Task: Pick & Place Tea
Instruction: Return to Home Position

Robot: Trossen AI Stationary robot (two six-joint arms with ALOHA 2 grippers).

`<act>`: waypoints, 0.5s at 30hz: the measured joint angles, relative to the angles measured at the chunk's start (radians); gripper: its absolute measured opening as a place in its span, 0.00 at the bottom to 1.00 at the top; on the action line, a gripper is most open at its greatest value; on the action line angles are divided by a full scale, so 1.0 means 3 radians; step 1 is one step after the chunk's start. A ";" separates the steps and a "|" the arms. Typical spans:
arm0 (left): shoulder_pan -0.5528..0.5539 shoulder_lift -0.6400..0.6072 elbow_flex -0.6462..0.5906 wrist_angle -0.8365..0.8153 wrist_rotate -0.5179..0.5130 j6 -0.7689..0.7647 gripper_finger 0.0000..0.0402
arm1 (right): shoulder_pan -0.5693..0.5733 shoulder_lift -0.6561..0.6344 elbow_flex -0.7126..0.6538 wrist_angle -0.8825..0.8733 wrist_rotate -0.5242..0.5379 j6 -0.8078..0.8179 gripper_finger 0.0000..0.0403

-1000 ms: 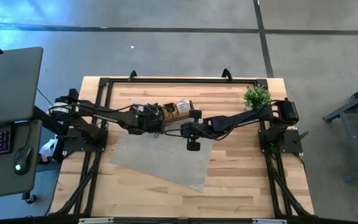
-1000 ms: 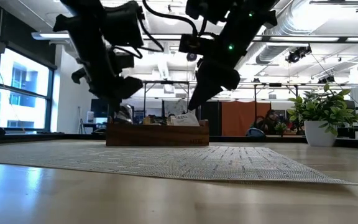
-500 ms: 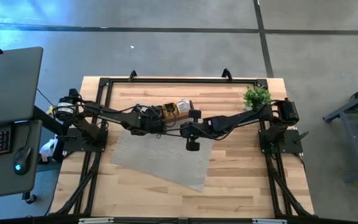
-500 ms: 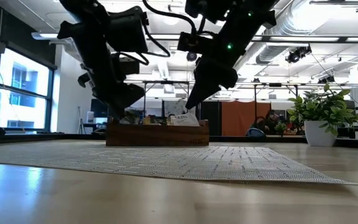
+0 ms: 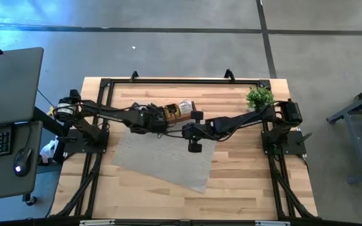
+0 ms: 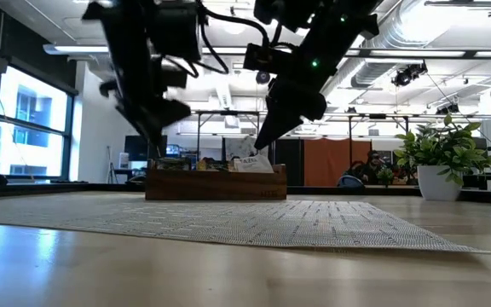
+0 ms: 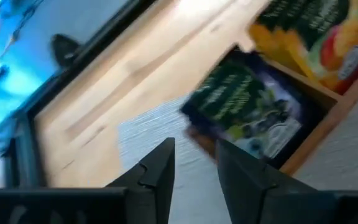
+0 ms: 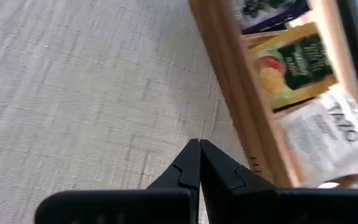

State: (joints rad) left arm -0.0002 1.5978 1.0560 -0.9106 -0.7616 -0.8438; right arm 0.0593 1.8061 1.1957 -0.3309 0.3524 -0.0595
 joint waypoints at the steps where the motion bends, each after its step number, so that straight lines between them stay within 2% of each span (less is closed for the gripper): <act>1: -0.0003 0.0000 0.0107 -0.0222 0.0022 -0.0104 0.28 | 0.0000 0.0000 0.0000 0.0001 0.0054 -0.0001 0.00; 4: -0.0080 -0.0019 0.0371 -0.0879 -0.0011 -0.0361 0.28 | 0.0001 -0.0002 0.0001 -0.0018 0.0208 -0.0017 0.00; 7: -0.0205 -0.0127 0.0574 -0.1398 -0.0166 -0.0383 0.28 | -0.0001 -0.0077 0.0001 -0.0264 -0.0002 -0.0001 0.00; 10: -0.0331 -0.0291 0.0678 -0.1841 -0.0174 -0.0433 0.28 | 0.0008 -0.0241 0.0001 -0.0612 -0.0161 0.0157 0.00; 12: -0.0410 -0.0461 0.0708 -0.2027 -0.0189 -0.0461 0.28 | 0.0026 -0.0392 0.0001 -0.0822 -0.0090 0.0304 0.00; 15: -0.0550 -0.0834 0.0665 -0.2217 -0.0140 -0.0717 0.28 | 0.0100 -0.0671 -0.0034 -0.1015 0.0214 0.0375 0.00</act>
State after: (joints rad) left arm -0.1652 1.3475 1.2555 -1.5757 -0.8035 -1.0589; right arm 0.0894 1.6047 1.1857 -0.6353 0.4167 0.0528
